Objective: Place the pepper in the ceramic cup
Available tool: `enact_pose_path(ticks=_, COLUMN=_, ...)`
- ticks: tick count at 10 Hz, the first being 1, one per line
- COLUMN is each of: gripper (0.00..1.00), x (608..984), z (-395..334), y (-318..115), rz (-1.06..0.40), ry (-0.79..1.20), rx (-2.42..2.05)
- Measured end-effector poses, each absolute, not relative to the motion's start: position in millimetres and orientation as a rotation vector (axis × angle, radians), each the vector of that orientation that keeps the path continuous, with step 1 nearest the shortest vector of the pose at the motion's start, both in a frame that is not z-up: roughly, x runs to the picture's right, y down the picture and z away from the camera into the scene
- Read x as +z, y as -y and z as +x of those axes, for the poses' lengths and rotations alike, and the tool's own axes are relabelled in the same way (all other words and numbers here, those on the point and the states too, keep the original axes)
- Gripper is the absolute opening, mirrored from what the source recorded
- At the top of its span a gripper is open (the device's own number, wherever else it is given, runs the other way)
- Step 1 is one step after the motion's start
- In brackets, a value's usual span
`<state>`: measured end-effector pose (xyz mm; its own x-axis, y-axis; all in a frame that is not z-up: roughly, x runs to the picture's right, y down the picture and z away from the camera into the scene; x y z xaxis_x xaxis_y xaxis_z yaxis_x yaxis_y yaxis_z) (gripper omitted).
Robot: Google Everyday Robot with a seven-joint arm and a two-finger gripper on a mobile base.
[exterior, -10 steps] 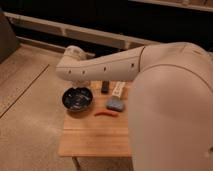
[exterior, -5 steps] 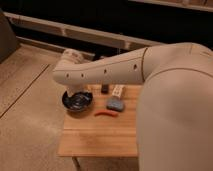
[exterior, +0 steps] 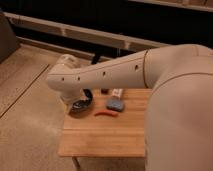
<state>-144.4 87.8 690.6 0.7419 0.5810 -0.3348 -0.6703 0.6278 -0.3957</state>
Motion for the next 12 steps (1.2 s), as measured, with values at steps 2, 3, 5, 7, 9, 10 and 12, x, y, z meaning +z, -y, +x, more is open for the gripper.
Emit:
enact_pose_path(ticks=2, gripper=0.65, x=679, z=-118, y=-115, rz=-0.582, ry=-0.314, rx=0.470)
enact_pose_path(ticks=3, gripper=0.65, x=676, z=-107, y=-119, rz=-0.588, ry=-0.376, rx=0.386)
enact_pose_path(ticks=5, gripper=0.65, x=667, z=-85, y=-121, rz=-0.588, ry=-0.513, rx=0.210)
enact_pose_path(ticks=7, gripper=0.65, x=664, z=-77, y=-120, rz=-0.587, ry=-0.564, rx=0.152)
enact_pose_path(ticks=9, gripper=0.65, x=667, z=-79, y=-117, rz=-0.578, ry=-0.545, rx=0.122)
enact_pose_path(ticks=10, gripper=0.65, x=669, z=-82, y=-116, rz=-0.575, ry=-0.526, rx=0.109)
enact_pose_path(ticks=12, gripper=0.65, x=682, z=-105, y=-102, rz=-0.551, ry=-0.372, rx=0.011)
